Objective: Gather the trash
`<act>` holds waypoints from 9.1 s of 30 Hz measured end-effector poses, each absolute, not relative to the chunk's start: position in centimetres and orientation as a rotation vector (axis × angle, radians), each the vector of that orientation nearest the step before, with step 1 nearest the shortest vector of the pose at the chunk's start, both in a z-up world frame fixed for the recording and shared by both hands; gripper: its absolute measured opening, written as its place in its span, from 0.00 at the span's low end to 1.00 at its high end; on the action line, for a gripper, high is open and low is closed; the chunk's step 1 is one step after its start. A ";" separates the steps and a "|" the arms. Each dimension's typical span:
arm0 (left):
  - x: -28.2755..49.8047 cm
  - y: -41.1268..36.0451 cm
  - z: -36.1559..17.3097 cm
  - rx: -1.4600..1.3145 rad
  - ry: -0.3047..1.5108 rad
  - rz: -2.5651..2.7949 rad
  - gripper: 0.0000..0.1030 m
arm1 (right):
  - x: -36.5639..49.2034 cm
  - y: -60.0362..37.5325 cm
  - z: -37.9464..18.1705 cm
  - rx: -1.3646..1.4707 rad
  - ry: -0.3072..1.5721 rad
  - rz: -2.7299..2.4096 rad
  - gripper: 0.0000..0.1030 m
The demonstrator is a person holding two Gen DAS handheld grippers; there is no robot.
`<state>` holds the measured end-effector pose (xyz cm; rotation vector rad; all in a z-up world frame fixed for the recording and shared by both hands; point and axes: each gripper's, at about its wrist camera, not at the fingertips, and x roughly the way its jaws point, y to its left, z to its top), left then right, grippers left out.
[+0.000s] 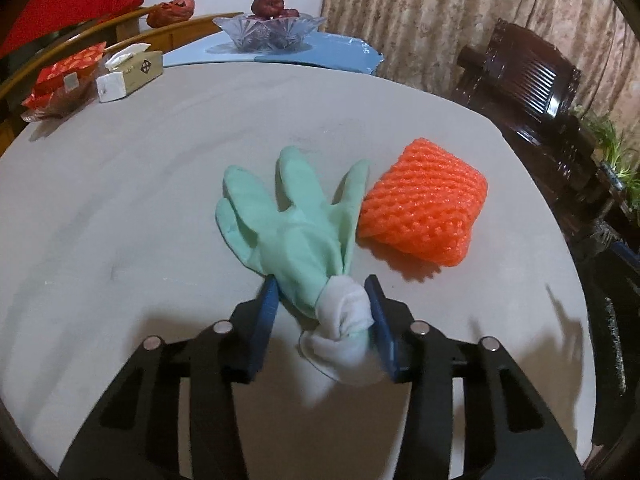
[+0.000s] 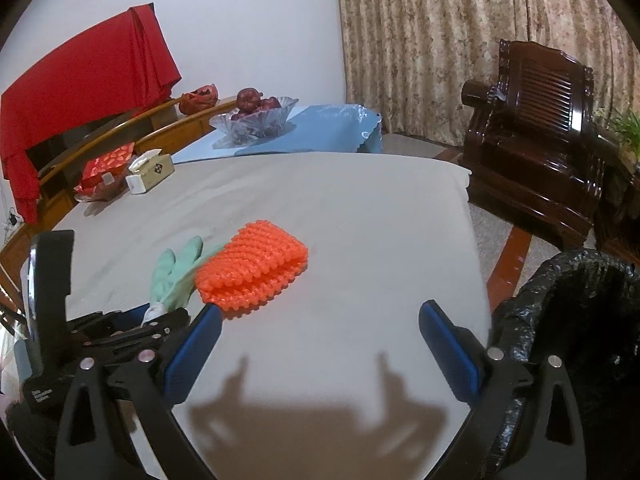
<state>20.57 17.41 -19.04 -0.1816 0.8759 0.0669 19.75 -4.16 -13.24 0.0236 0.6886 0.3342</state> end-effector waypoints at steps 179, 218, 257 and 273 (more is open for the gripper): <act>4.6 -4.2 0.8 0.043 0.577 -0.266 0.91 | 1.9 -26.2 0.6 0.142 0.574 0.068 0.94; 1.4 -2.9 4.1 0.049 0.487 -0.247 0.92 | 0.2 -24.0 3.5 0.117 0.524 0.084 0.94; 1.4 -2.9 3.7 0.048 0.486 -0.246 0.92 | 0.0 -23.8 3.5 0.119 0.525 0.083 0.94; 1.4 -2.9 3.6 0.047 0.487 -0.246 0.92 | 0.1 -23.9 3.4 0.118 0.524 0.083 0.94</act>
